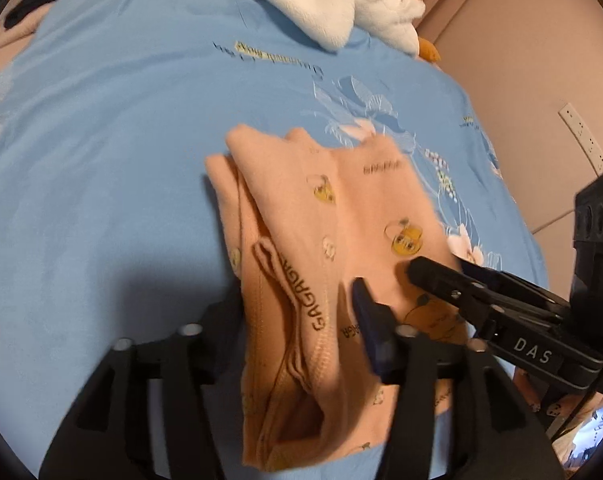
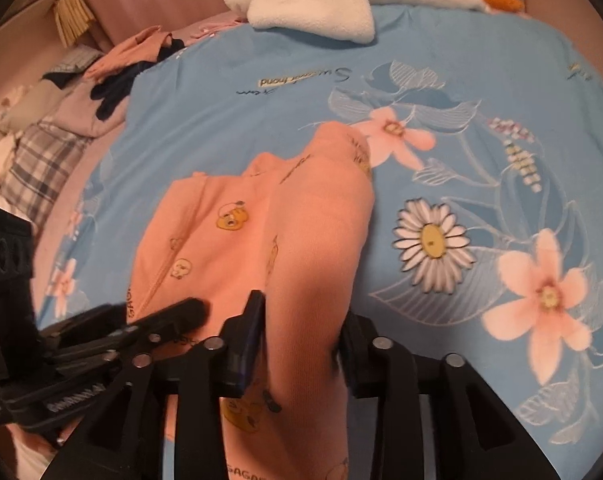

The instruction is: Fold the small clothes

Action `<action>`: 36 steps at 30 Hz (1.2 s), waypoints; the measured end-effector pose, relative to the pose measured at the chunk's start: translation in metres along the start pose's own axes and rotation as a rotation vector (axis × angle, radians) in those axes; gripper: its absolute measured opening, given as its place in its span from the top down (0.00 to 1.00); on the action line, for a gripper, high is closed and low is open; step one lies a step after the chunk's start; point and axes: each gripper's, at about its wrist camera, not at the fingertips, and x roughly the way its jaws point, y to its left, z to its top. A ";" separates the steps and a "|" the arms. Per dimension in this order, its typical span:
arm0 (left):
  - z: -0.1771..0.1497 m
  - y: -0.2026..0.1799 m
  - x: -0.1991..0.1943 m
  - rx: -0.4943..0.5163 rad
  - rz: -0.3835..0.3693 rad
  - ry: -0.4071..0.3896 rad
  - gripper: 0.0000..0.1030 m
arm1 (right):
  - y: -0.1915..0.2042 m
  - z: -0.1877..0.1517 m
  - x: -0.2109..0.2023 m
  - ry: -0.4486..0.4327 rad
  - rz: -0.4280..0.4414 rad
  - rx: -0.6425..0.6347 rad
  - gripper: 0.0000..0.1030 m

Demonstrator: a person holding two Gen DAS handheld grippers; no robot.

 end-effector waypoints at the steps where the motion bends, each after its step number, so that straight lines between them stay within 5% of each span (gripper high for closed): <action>1: 0.001 0.000 -0.006 0.000 0.004 -0.015 0.22 | 0.000 0.000 -0.006 -0.021 -0.021 -0.010 0.51; 4: 0.002 -0.004 -0.037 0.012 0.021 -0.086 0.11 | 0.003 -0.001 -0.032 -0.084 -0.083 -0.045 0.30; 7: 0.000 -0.013 -0.068 0.045 0.061 -0.140 0.01 | 0.006 -0.004 -0.063 -0.153 -0.128 -0.061 0.27; 11: -0.008 -0.029 -0.104 0.090 0.114 -0.213 0.01 | 0.010 -0.006 -0.095 -0.219 -0.153 -0.059 0.17; 18: -0.035 -0.043 -0.131 0.125 0.162 -0.252 0.01 | 0.018 -0.020 -0.126 -0.272 -0.161 -0.057 0.14; 36: -0.064 -0.053 -0.137 0.080 0.120 -0.226 0.01 | 0.024 -0.049 -0.136 -0.274 -0.193 -0.039 0.14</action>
